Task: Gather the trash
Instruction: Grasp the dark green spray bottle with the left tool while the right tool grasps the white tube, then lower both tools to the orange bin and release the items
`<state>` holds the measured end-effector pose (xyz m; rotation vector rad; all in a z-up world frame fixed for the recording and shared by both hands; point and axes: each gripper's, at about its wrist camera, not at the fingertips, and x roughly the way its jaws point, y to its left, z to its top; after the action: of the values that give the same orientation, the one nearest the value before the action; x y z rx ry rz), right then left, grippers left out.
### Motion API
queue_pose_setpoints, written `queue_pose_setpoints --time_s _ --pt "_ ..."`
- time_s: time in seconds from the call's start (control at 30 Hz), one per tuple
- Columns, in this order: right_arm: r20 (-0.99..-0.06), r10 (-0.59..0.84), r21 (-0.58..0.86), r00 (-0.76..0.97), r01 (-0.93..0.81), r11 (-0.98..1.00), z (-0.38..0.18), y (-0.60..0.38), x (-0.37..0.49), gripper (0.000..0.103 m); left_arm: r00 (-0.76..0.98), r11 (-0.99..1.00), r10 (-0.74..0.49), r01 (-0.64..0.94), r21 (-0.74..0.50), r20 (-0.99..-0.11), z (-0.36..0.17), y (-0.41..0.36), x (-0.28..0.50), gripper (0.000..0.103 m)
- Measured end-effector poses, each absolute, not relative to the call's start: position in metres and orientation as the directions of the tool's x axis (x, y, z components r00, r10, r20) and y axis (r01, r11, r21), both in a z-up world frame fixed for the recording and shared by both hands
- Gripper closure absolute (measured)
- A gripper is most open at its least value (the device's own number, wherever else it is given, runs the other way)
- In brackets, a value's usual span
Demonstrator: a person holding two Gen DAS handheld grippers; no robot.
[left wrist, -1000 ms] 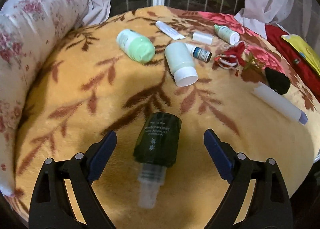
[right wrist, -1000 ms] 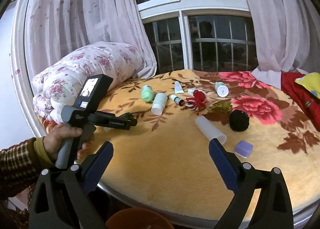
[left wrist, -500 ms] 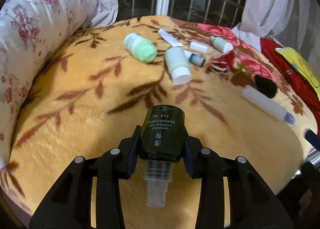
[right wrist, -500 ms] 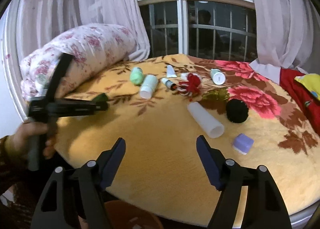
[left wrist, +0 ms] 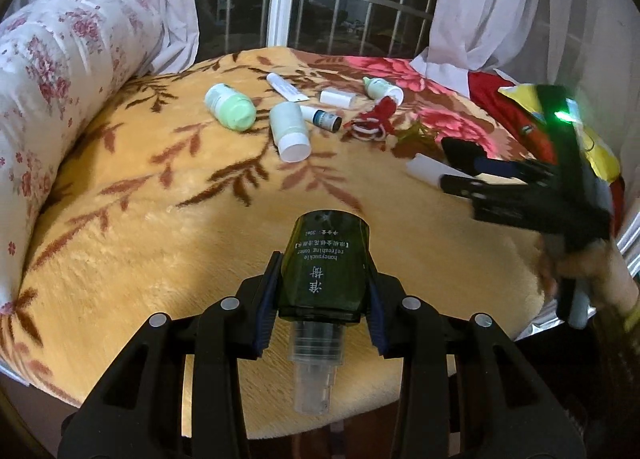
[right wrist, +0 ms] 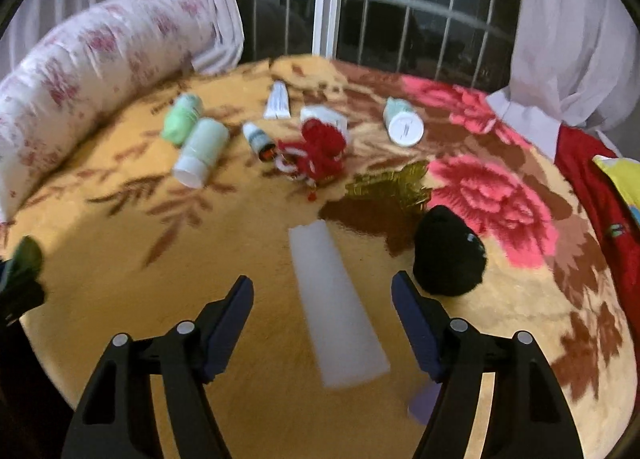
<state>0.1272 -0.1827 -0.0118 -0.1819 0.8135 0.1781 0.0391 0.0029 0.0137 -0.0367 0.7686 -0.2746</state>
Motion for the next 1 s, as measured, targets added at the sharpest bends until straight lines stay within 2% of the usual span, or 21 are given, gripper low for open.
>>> queue_pose_setpoints --time_s 0.07,0.1,0.13,0.17,0.23,0.4,0.67,0.87,1.0 --pt "-0.765 0.077 -0.097 0.639 -0.234 0.967 -0.017 -0.181 0.14 0.034 0.684 0.962 -0.262 0.238 -0.131 -0.68 0.014 0.001 0.038 0.066" --pt "-0.779 0.068 -0.104 0.624 -0.235 0.966 -0.02 -0.18 0.145 0.041 0.683 0.961 -0.265 0.241 -0.133 -0.681 0.014 0.001 0.037 0.066" --pt "-0.795 0.059 -0.11 0.604 -0.24 0.965 -0.024 -0.179 0.151 0.062 0.682 0.961 -0.267 0.242 -0.135 -0.681 0.013 0.0 0.036 0.066" --pt "-0.818 0.062 -0.103 0.572 -0.251 0.962 -0.029 -0.179 0.156 0.071 0.681 0.96 -0.27 0.245 -0.136 -0.68 0.013 -0.001 0.036 0.066" --pt "-0.82 0.057 -0.104 0.57 -0.246 0.964 -0.031 -0.178 0.156 0.075 0.677 0.958 -0.276 0.251 -0.138 -0.682 0.013 -0.002 0.034 0.066" --pt "-0.773 0.081 -0.116 0.629 -0.266 0.957 -0.016 -0.172 0.13 0.077 0.674 0.956 -0.284 0.256 -0.145 -0.682 0.013 -0.004 0.03 0.066" --pt "-0.724 0.246 0.01 0.645 -0.347 0.938 0.025 -0.159 0.045 0.077 0.66 0.943 -0.309 0.306 -0.131 -0.685 0.017 -0.011 0.002 0.066" --pt "-0.784 0.351 0.131 0.512 -0.417 0.899 0.002 -0.15 -0.02 0.077 0.57 0.915 -0.335 0.386 -0.115 -0.75 0.004 -0.016 -0.037 0.066" --pt "-0.854 0.356 0.185 0.379 -0.419 0.889 -0.042 -0.143 -0.044 0.077 0.443 0.889 -0.343 0.437 -0.134 -0.828 -0.025 -0.019 -0.057 0.066"
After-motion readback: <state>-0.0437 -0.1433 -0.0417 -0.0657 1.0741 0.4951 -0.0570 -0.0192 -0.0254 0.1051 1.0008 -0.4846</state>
